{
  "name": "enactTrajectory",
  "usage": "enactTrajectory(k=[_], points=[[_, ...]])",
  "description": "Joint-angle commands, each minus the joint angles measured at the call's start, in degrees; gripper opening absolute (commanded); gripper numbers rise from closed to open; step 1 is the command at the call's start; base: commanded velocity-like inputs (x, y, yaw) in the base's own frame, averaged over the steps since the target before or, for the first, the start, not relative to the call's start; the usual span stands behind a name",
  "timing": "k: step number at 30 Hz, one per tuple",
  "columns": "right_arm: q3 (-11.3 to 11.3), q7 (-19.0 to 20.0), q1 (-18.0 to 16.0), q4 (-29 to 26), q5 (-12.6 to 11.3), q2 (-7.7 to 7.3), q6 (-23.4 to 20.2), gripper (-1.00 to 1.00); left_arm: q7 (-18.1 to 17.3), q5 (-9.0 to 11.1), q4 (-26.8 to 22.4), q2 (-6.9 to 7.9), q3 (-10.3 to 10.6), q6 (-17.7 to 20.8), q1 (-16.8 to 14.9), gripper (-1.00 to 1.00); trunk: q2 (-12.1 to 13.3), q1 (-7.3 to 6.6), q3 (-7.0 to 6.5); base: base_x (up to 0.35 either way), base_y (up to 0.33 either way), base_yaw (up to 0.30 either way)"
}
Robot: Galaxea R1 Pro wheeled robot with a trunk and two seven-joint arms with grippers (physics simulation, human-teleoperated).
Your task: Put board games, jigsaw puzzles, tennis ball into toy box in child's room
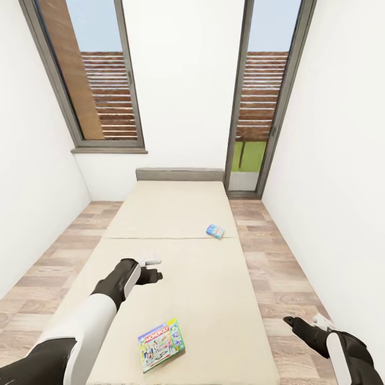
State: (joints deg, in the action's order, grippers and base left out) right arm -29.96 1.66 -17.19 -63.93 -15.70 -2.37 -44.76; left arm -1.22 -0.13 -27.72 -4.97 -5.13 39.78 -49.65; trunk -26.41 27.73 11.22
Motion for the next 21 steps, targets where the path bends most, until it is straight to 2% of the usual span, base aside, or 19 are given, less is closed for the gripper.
enactTrajectory(k=[1, 8, 16, 21], points=[[-0.1, 0.18, -0.05, -0.05, 0.01, -0.05, -0.31, 1.0, -0.12, -0.03, -0.09, -0.17, -0.4, 0.31, -0.05, 1.0, -0.11, 0.03, 0.21, 0.0, 0.0, 0.0], [-0.13, 0.15, -0.04, 0.01, -0.03, -0.32, -0.24, 1.0, 1.12, -0.09, -0.14, -1.93, -0.4, -2.43, -0.19, 1.0, -0.11, 0.03, 0.87, 0.0, 0.0, 0.0], [-0.24, 0.12, -0.05, 0.2, -0.02, -0.7, -0.17, 1.0, 6.16, 0.38, -0.14, -2.57, -0.46, -4.44, -0.26, 1.0, -0.11, 0.03, 1.62, 0.0, 0.0, 0.0], [-0.27, 0.26, -0.04, 0.84, -0.19, -1.36, -0.14, 1.0, 7.02, 0.46, -0.14, -2.86, -0.48, -5.43, -0.27, 1.0, -0.11, 0.03, 2.09, 0.0, 0.0, 0.0]])
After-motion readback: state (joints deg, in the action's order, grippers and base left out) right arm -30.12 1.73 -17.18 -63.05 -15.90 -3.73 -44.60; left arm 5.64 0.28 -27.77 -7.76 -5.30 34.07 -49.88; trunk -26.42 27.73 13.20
